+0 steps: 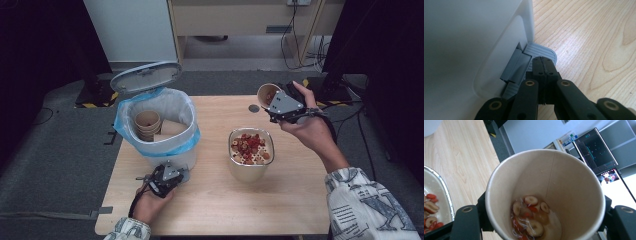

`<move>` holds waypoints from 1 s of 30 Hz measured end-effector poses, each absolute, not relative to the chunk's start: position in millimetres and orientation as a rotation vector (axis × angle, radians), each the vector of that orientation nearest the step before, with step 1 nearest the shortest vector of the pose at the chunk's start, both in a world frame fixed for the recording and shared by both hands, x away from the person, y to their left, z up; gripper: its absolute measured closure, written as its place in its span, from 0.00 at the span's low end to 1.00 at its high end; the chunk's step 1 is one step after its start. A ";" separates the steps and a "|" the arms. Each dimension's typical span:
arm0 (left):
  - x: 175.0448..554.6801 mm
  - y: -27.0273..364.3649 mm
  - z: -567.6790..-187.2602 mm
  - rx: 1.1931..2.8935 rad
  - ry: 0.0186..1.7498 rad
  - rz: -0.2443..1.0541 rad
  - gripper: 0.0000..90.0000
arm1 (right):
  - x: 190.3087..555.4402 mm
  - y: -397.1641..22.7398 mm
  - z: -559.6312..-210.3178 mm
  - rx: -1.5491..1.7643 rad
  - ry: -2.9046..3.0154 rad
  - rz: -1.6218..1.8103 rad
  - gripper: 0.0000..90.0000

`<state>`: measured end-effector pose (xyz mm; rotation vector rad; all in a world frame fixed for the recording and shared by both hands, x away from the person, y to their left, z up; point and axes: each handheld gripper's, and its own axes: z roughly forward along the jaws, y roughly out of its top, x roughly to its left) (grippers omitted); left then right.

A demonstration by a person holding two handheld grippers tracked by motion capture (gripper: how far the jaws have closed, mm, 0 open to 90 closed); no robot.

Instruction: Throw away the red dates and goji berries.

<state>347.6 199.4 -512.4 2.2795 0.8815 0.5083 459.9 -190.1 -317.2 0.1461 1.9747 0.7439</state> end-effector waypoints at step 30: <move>347.4 199.3 -512.9 2.271 0.889 0.501 1.00 | 440.4 -187.5 -328.6 -0.001 1.950 0.567 0.33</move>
